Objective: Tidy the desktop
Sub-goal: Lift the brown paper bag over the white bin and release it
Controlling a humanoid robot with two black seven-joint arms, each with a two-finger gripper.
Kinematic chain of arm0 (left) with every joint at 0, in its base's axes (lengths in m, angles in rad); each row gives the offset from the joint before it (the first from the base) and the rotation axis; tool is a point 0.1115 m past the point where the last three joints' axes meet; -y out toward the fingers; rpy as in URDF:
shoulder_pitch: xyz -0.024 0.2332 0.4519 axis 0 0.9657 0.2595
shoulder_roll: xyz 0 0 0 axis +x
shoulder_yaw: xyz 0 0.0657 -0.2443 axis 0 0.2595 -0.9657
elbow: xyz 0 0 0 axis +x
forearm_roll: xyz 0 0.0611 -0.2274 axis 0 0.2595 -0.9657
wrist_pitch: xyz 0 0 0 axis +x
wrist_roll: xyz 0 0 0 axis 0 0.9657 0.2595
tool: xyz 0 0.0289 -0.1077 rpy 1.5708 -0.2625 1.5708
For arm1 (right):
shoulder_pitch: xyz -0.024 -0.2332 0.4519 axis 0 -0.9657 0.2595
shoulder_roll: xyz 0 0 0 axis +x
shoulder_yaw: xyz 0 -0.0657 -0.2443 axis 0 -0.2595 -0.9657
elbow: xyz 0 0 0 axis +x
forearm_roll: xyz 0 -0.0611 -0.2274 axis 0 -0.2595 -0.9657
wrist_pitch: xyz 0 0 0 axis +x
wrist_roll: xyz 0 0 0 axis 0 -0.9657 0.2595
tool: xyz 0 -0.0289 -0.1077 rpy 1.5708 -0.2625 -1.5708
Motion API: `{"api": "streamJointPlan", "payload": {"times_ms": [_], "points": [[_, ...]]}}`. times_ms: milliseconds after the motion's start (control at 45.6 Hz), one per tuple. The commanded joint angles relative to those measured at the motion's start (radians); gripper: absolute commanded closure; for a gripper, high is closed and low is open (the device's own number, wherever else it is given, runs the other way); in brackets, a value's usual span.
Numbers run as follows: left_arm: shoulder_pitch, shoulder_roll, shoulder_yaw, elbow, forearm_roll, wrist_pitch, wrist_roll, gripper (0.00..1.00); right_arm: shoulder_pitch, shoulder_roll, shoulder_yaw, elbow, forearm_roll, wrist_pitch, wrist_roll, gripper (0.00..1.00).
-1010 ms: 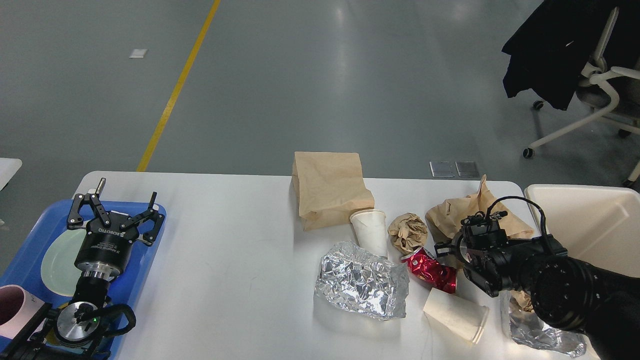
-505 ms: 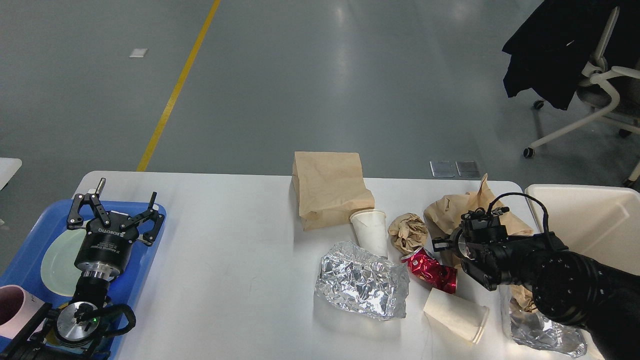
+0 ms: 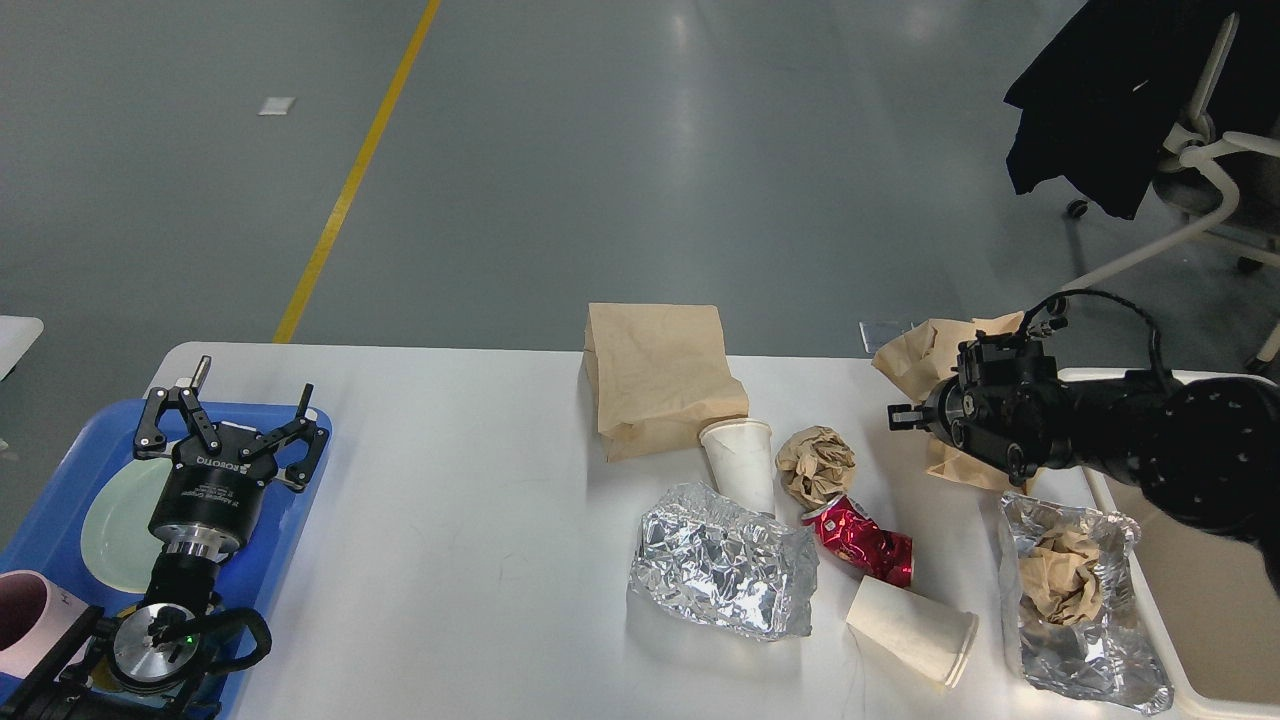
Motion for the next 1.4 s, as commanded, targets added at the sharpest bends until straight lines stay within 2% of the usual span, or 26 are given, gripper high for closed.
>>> {"api": "streamJointPlan", "payload": {"times_ms": [0,132,219,417,571,724,768,790,856,922,1032,1163,1251,1383], "points": [[0.000,-0.001,0.000,0.001,0.000,0.001,0.000,0.03,0.159,-0.052,-0.014,0.114,0.026,0.084,-0.044,1.00],[0.000,-0.001,0.000,0.001,0.000,-0.001,0.000,0.03,0.339,-0.098,-0.055,0.217,0.106,0.209,-0.082,1.00],[0.001,0.001,0.000,0.001,0.000,-0.001,0.000,0.03,0.460,-0.103,-0.125,0.287,0.178,0.275,-0.084,1.00],[0.001,0.001,0.000,-0.001,0.000,-0.001,0.000,0.03,0.762,-0.112,-0.287,0.537,0.342,0.354,-0.076,1.00],[0.001,0.001,0.000,0.001,0.000,0.001,0.000,0.03,1.041,-0.155,-0.362,0.818,0.376,0.418,-0.050,1.00],[0.001,-0.001,0.000,0.001,0.000,0.001,0.000,0.03,1.182,-0.186,-0.438,0.956,0.374,0.476,0.031,1.00],[0.001,0.001,0.000,-0.001,0.000,0.001,0.000,0.03,1.193,-0.184,-0.477,0.962,0.374,0.478,0.056,1.00],[0.001,0.001,0.000,0.001,0.000,0.001,0.000,0.03,1.198,-0.184,-0.516,0.965,0.374,0.480,0.092,1.00],[0.001,0.001,0.000,0.001,0.000,0.001,0.000,0.03,1.204,-0.184,-0.569,0.976,0.373,0.480,0.141,1.00],[0.001,0.001,0.000,0.001,0.000,-0.001,0.000,0.03,1.204,-0.187,-0.624,0.976,0.373,0.467,0.168,1.00],[0.001,0.001,0.002,0.001,0.000,0.001,0.000,0.03,1.203,-0.228,-0.692,0.970,0.373,0.444,0.189,1.00],[0.001,0.001,0.002,0.001,0.000,-0.001,0.000,0.03,1.131,-0.377,-0.722,0.921,0.350,0.349,0.186,1.00],[0.001,0.001,0.002,0.001,0.000,-0.001,0.000,0.03,1.003,-0.526,-0.699,0.798,0.308,0.334,0.174,1.00],[0.001,0.001,0.002,-0.001,0.000,0.001,0.000,0.03,0.758,-0.661,-0.597,0.548,0.268,0.334,0.181,1.00]]}}
